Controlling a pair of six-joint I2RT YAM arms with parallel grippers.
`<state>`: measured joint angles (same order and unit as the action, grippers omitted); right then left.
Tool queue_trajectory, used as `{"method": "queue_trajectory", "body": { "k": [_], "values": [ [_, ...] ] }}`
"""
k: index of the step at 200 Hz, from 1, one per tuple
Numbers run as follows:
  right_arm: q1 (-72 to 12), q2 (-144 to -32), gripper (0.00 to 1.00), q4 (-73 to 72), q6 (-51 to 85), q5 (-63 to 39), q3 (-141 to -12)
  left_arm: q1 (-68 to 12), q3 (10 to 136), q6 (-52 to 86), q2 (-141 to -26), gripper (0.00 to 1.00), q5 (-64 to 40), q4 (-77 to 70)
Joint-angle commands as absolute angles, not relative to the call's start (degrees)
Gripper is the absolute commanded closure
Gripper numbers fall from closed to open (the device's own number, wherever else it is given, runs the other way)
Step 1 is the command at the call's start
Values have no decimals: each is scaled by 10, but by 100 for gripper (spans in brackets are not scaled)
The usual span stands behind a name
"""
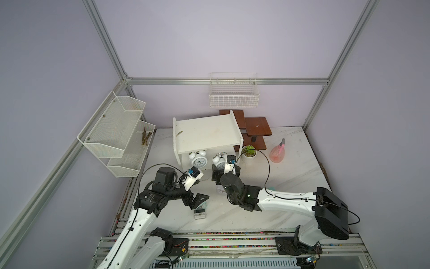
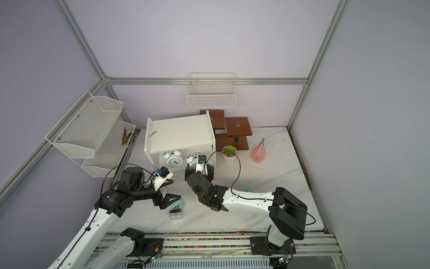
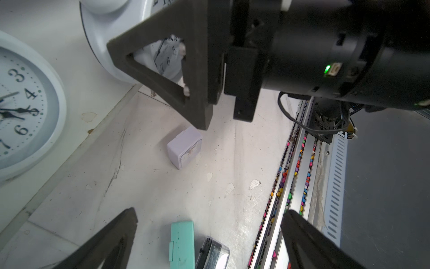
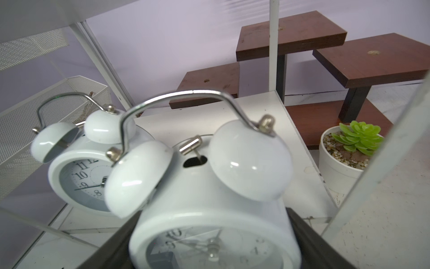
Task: Place the alarm clocks on the shelf by style
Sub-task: Place the alarm on the shelf.
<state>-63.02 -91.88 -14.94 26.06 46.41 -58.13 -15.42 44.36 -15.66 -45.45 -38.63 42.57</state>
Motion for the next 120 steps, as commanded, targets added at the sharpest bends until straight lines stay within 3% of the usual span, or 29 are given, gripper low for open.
{"method": "queue_trajectory", "body": {
  "k": [1, 120],
  "values": [
    [-621, -923, 29, -201, 260, 468, -607, -155, 463, -169, -447, 0, -388, 426],
    [-600, -972, 30, -241, 257, 480, -632, -154, 460, -173, -446, 0, -390, 430]
  ]
}}
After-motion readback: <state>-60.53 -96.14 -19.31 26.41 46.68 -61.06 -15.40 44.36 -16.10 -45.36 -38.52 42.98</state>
